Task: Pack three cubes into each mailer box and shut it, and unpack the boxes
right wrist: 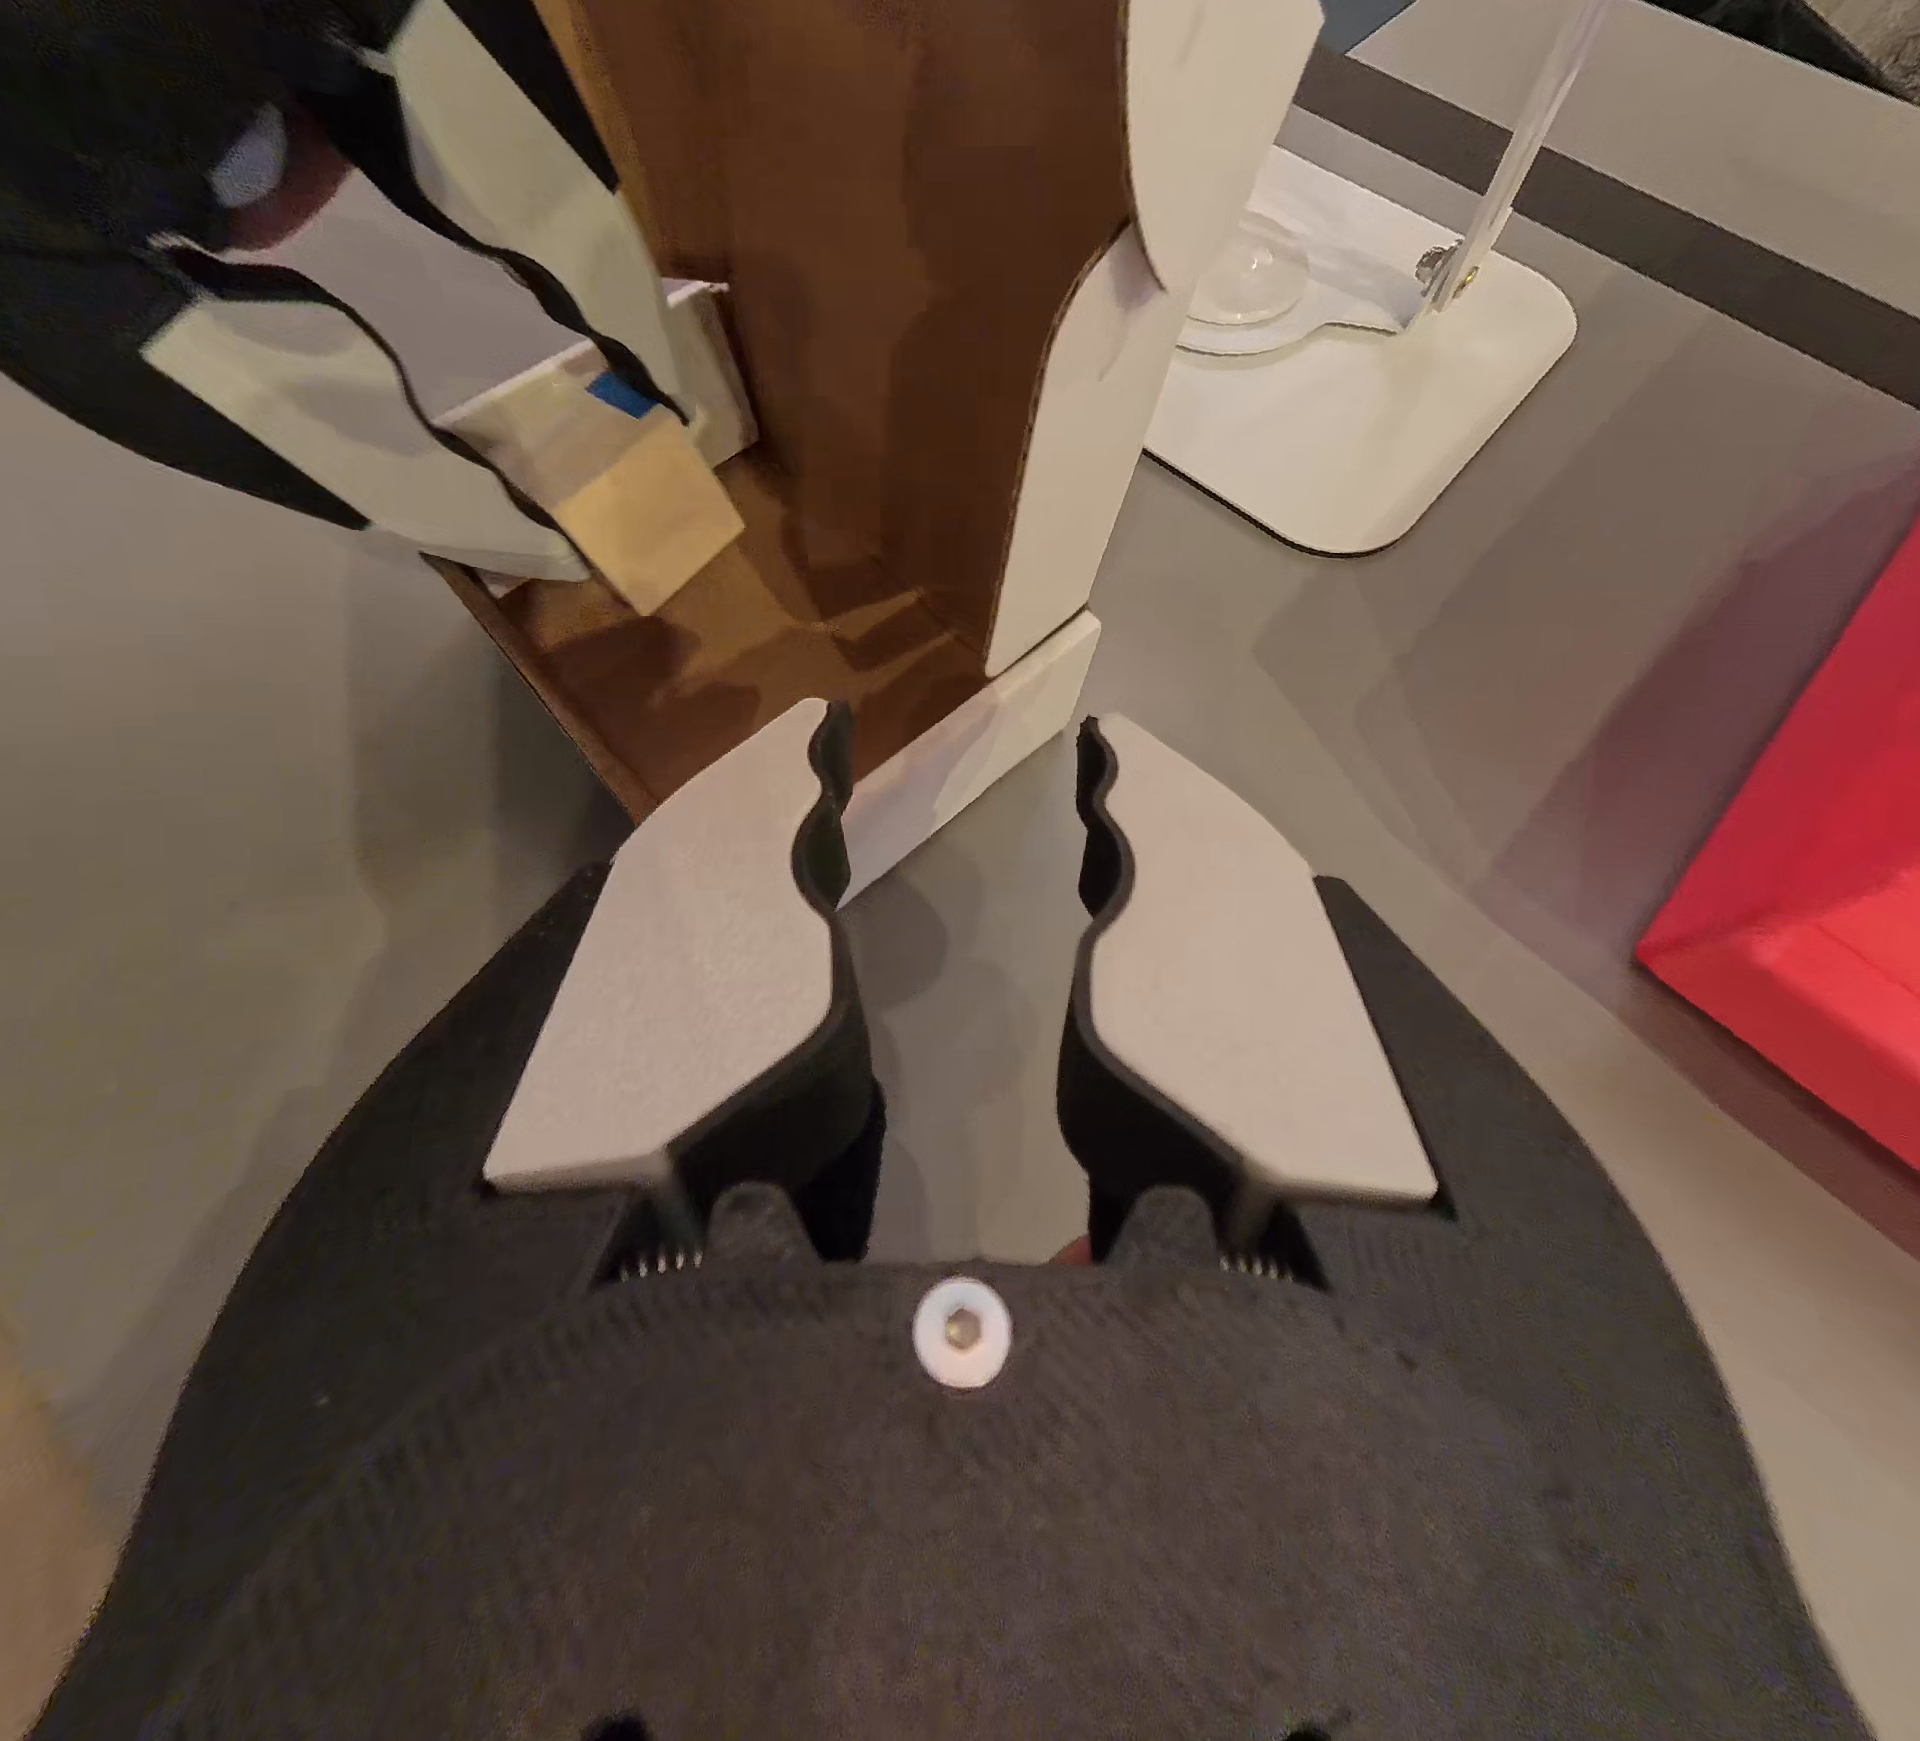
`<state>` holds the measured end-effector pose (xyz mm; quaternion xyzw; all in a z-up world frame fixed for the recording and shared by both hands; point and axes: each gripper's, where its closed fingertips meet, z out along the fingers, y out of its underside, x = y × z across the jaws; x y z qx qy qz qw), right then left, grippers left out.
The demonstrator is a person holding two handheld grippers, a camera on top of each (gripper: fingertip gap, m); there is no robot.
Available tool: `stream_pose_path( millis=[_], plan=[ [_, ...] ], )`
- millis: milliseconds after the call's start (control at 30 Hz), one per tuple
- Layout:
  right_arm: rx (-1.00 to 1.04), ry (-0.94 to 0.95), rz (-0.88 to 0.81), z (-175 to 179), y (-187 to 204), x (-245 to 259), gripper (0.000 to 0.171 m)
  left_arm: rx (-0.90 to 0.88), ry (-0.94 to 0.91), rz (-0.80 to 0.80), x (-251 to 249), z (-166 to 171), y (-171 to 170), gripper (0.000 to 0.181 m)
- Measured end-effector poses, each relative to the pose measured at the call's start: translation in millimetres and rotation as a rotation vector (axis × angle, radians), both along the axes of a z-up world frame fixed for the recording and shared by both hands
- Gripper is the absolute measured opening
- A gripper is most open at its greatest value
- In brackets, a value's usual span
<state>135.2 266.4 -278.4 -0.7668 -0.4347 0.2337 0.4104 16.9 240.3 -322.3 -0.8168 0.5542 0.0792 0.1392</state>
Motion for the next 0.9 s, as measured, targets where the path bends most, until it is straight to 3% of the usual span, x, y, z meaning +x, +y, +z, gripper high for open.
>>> stream_pose_path(
  millis=[100,333,633,900],
  plan=[
    [-0.004,-0.001,0.002,-1,0,0,0.041,-0.041,0.081,-0.02,-6,-15,-2,0.045],
    [0.004,-0.004,0.009,0,-1,-1,0.042,-0.022,0.118,-0.072,-4,-15,3,0.048],
    [0.001,0.008,0.014,1,-2,-1,0.042,0.111,-0.01,-0.104,6,20,-11,0.09],
    [-0.055,-0.036,0.076,-11,-16,-12,0.043,0.144,-0.118,-0.134,6,37,-25,0.087]
  ],
)
